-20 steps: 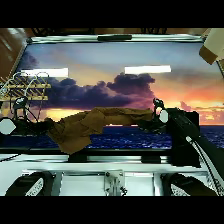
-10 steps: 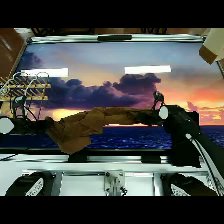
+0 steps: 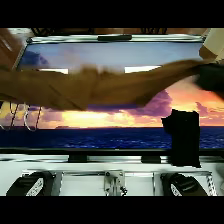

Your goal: Fold the shirts.

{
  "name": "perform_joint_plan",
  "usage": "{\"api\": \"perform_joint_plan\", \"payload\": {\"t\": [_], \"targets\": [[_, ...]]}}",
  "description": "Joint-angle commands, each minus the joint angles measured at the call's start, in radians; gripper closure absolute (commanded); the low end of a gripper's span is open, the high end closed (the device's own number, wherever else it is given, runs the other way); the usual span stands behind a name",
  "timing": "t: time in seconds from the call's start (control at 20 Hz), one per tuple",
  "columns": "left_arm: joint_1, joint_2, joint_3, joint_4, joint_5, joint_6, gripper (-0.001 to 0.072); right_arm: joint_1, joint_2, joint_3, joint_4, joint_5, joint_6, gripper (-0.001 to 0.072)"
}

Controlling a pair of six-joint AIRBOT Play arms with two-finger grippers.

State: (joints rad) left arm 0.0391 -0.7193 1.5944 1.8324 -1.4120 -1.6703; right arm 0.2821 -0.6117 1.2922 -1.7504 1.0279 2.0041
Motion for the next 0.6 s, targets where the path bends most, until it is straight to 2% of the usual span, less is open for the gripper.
{"api": "perform_joint_plan", "payload": {"t": [0.0,0.15,0.3,0.55], "targets": [[0.074,0.008,0.158,0.119,-0.146,0.040,0.0675,0.000,0.169,0.089,-0.136,0.208,0.104,0.0636],[0.079,0.011,0.096,0.023,-0.128,0.034,0.0675,0.000,0.172,0.089,-0.121,0.383,0.024,0.0636],[0.079,0.013,0.067,-0.082,-0.127,0.035,0.0675,0.000,0.172,0.089,-0.097,0.411,-0.007,0.0635],[0.079,0.069,-0.028,-0.121,-0.127,0.035,0.0675,0.000,0.170,0.081,-0.095,0.483,-0.044,0.0635]]}}
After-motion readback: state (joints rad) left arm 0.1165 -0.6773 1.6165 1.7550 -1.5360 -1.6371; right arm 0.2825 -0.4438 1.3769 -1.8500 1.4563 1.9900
